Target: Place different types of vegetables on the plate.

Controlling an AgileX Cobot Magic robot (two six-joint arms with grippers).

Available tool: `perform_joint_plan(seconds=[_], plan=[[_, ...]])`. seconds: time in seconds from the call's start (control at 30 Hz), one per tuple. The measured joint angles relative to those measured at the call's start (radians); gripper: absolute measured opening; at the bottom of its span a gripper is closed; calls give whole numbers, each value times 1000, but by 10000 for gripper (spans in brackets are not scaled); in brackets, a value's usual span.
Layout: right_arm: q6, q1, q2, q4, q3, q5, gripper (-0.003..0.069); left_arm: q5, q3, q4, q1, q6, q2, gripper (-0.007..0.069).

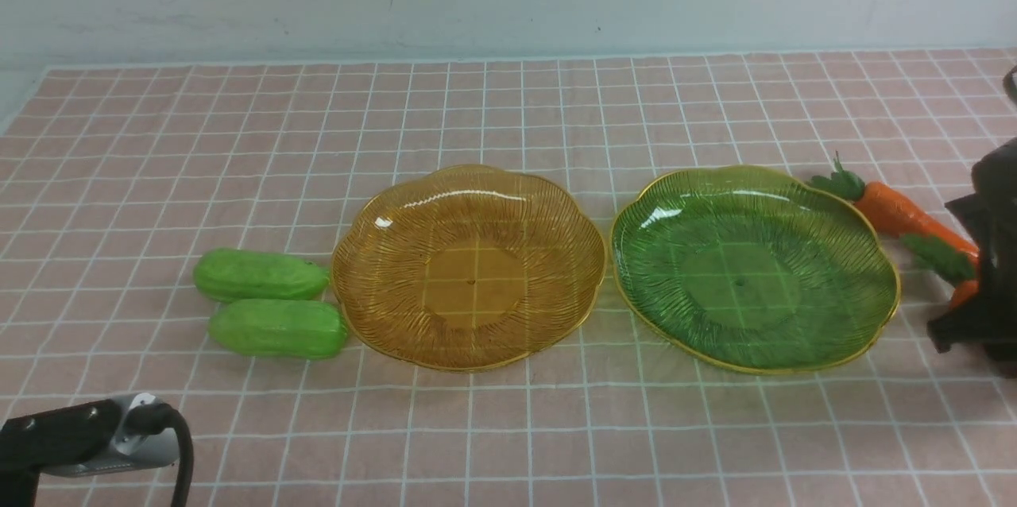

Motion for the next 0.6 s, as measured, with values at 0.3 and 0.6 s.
perform_joint_plan(seconds=[0.3, 0.6], plan=[[-79, 0, -152, 198, -122, 116, 279, 2, 0, 0, 0, 0, 0, 239], [-354, 106, -154, 674, -157, -56, 279, 25, 0, 0, 0, 7, 0, 239]])
